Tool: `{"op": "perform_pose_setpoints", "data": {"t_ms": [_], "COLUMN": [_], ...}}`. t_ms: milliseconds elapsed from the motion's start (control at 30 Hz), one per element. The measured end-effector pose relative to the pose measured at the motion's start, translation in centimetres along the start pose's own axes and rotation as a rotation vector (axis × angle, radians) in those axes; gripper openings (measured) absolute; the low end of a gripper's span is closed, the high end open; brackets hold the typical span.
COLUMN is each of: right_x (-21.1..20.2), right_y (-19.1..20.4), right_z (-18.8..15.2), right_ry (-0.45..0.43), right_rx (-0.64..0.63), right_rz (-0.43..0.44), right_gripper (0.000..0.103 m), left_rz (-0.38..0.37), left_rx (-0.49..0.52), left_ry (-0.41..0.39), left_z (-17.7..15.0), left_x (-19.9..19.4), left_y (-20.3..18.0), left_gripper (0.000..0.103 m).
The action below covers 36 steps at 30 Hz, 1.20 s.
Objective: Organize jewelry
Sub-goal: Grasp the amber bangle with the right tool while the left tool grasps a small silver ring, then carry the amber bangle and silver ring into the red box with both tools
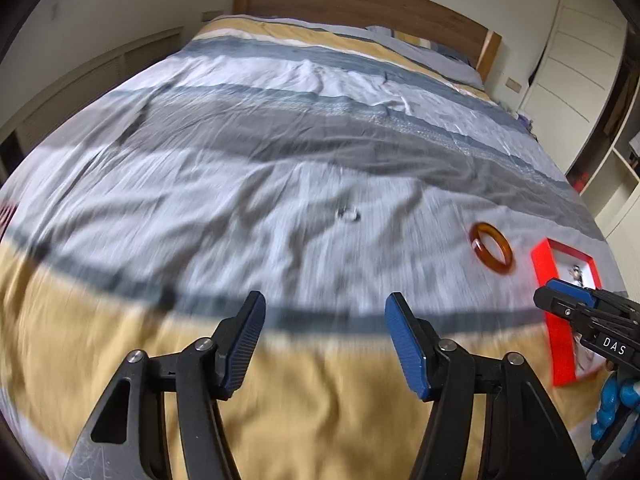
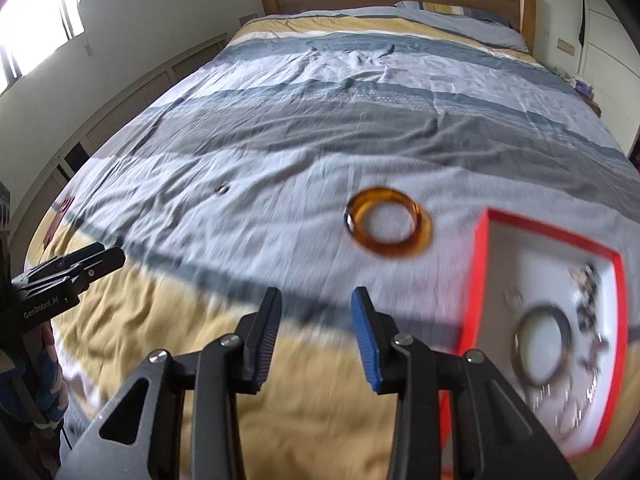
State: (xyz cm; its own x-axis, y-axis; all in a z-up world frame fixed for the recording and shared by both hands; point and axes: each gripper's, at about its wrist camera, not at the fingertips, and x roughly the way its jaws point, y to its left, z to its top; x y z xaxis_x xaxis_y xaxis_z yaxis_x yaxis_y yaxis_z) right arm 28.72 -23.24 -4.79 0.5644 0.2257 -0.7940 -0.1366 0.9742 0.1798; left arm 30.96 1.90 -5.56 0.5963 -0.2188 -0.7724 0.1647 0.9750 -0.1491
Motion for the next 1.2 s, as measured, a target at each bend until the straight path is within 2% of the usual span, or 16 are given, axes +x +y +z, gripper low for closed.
{"op": "perform_pose_setpoints", "data": {"t_ms": [67,233,500,733,833,967,1033,1200], "right_x": [1.4,5.0,9.7,10.9,10.9,10.9,10.9,9.9], "right_y": [-0.5,-1.8,-3.7,-4.1,-4.0,-3.5,-3.3,-3.3], "right_z": [1.2,3.4,4.0,4.1,3.9,3.8,3.7,3.1], "right_ry": [0.012,0.049,0.128,0.116,0.108,0.101,0.097,0.074], "right_rx": [0.003,0.013,0.018,0.027,0.023,0.022,0.030,0.080], "right_rz": [0.003,0.023,0.008,0.032,0.034,0.057,0.069,0.115], "right_gripper": [0.035,0.035,0.034,0.034,0.034,0.018,0.011,0.010], "left_rz": [-0.007,0.003,0.015,0.013,0.015,-0.002,-0.004,-0.016], "left_rx": [0.018,0.046,0.064,0.099,0.106,0.123,0.126,0.116], "left_ry": [0.016,0.052,0.089,0.086,0.082,0.082,0.082,0.080], "left_z": [1.3,3.7,4.7,5.0,4.9,4.8,4.7,4.3], "left_x": [2.0,6.7,11.2,12.7,13.1,13.2,13.2,12.1], "left_y": [-0.3,-0.5,-0.6,-1.5,-1.7,-2.2,-2.4,-2.3], "left_gripper": [0.055,0.053,0.048,0.047,0.042,0.022,0.020,0.020]}}
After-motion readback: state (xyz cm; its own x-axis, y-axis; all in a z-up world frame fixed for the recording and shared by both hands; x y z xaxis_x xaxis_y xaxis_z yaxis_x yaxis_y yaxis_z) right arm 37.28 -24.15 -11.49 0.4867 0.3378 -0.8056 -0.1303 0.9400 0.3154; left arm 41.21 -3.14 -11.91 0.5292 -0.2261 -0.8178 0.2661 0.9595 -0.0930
